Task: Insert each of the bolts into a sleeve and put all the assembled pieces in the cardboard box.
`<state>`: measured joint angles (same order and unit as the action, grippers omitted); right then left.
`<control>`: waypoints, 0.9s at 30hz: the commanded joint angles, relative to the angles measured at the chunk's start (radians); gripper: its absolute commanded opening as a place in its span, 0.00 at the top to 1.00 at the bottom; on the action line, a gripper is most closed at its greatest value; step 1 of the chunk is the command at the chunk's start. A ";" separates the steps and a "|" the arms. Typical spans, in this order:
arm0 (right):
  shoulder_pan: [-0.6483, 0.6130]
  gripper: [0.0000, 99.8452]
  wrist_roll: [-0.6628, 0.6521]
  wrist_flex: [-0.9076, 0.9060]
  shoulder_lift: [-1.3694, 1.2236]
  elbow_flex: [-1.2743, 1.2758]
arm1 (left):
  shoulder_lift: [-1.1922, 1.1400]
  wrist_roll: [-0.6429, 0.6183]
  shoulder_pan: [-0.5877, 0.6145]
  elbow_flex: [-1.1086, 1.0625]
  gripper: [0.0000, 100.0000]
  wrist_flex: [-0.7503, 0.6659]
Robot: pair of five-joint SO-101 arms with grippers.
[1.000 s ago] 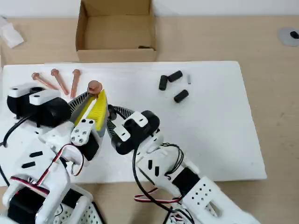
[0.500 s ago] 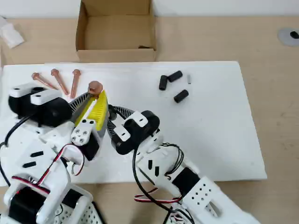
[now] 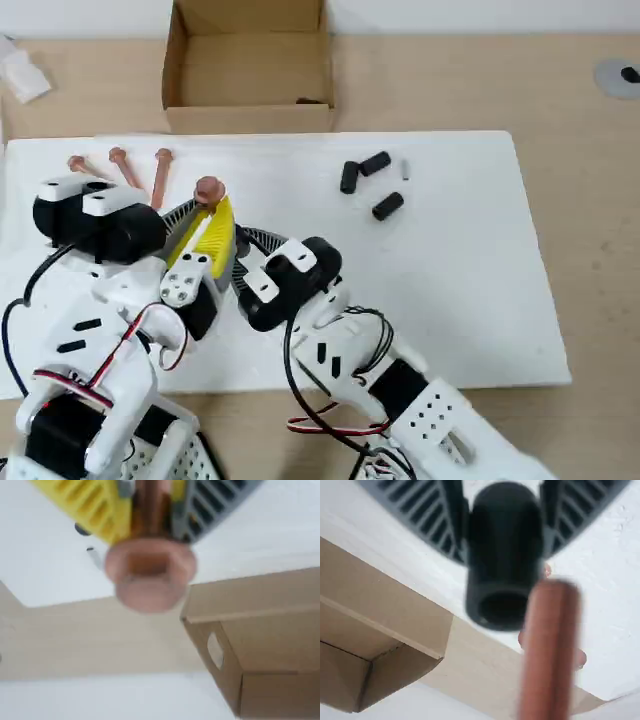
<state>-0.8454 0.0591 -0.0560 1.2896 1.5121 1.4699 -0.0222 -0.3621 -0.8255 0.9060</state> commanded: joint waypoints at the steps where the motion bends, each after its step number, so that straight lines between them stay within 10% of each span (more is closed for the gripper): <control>1: -0.012 0.99 -0.005 0.026 -0.002 -0.015 | 0.002 -0.005 -0.003 0.029 0.99 -0.055; 27: -0.012 0.99 -0.005 0.026 -0.002 -0.035 | 0.002 0.037 0.021 -0.075 0.99 -0.150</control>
<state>-0.8454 0.0591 -0.0560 1.2896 1.5121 1.4699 0.0069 -0.3575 -0.9083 0.7848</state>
